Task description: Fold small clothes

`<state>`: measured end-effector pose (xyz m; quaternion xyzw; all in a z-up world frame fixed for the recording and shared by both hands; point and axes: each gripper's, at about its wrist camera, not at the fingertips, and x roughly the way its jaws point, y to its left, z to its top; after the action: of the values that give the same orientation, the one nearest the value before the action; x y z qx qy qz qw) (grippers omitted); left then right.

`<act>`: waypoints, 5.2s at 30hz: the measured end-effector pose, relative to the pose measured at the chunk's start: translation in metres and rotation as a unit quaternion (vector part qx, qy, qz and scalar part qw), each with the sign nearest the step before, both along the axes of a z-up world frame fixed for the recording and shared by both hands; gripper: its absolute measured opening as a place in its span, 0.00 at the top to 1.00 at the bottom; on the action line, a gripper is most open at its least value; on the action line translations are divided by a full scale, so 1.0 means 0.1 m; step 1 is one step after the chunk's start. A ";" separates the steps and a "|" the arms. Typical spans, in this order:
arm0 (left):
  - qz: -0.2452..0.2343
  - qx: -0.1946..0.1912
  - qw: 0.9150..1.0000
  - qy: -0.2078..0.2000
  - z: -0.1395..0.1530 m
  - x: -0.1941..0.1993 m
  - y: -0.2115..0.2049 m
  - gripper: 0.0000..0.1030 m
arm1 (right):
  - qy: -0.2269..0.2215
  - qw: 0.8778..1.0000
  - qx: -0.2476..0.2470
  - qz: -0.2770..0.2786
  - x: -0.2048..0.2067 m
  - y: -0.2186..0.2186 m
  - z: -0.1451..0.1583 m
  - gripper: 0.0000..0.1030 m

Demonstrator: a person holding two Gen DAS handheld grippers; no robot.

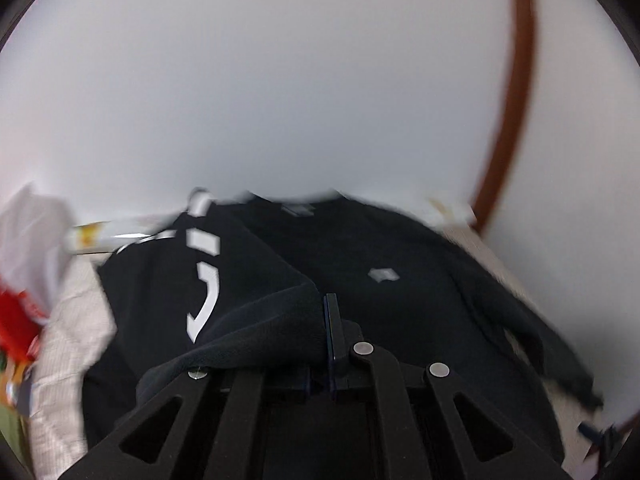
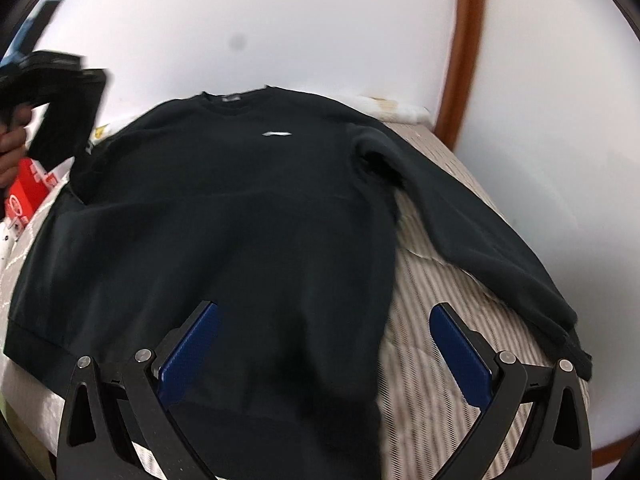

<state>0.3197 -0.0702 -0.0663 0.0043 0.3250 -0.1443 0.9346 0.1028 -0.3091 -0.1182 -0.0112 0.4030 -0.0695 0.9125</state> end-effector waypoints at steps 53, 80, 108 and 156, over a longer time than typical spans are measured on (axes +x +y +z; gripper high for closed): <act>0.206 0.011 0.973 0.102 -1.20 0.33 1.96 0.21 | -0.030 0.976 0.008 0.217 1.77 1.82 -0.06 0.81; 0.179 0.006 0.981 0.071 -1.05 0.19 1.78 0.20 | -0.032 0.990 -0.082 -0.108 0.51 -0.80 0.16 0.33; 0.171 0.021 0.983 0.068 -0.32 -0.87 1.52 0.17 | 0.041 0.976 -0.048 -0.210 -0.25 -2.17 -0.47 0.63; 0.151 -0.016 0.985 0.087 -0.57 -0.47 1.88 0.17 | -0.025 0.977 -0.007 0.210 2.58 1.99 0.20 0.22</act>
<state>0.2727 0.1174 -0.1230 -0.0721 0.4001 -0.0063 0.9136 0.3603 -0.1097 -0.0984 -0.0999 0.3679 0.1203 0.9166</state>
